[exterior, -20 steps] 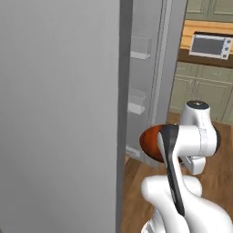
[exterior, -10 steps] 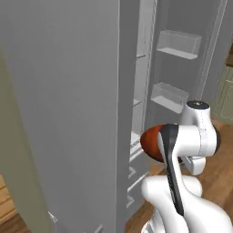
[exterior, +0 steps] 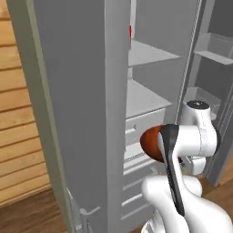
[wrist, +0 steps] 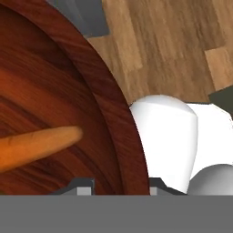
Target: Pick the chicken drumstick and carrot from their plates and place them in the bowl. Then put the bowl in the fridge.
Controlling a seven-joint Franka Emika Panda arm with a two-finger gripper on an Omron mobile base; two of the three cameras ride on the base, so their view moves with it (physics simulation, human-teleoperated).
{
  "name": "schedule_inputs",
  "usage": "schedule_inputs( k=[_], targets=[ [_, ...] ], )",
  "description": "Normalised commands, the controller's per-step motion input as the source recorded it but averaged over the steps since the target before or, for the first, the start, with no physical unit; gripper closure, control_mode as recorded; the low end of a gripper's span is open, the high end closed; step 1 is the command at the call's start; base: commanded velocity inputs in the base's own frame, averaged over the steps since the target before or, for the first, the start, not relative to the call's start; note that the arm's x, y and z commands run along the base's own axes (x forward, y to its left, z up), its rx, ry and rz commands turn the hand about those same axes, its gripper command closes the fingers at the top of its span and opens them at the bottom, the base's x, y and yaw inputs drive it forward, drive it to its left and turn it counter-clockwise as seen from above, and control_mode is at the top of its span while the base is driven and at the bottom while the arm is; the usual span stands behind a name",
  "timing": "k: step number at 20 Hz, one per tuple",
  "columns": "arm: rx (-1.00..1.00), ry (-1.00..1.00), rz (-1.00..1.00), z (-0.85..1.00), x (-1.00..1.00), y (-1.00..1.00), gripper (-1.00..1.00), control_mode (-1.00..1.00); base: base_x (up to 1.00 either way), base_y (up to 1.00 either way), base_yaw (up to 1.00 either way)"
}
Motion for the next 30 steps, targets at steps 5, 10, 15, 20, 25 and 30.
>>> schedule_inputs(
  k=[5,10,15,20,25,30],
  targets=[
    [0.0,0.0,0.0,0.0,0.0,0.0,1.0,1.0,0.4,-0.39,0.56],
    [0.0,0.0,0.0,0.0,0.0,0.0,1.0,1.0,0.44,-0.39,0.35],
    [0.0,0.0,0.0,0.0,0.0,0.0,1.0,1.0,0.46,-0.03,0.23],
    [0.0,0.0,0.0,0.0,0.0,0.0,1.0,1.0,0.29,-0.06,0.25],
    [0.0,0.0,0.0,0.0,0.0,0.0,1.0,1.0,-0.39,-0.02,0.19],
    [0.0,-0.3,0.04,0.38,0.0,-0.11,1.0,-1.0,-0.01,-0.01,0.01]
  ],
)
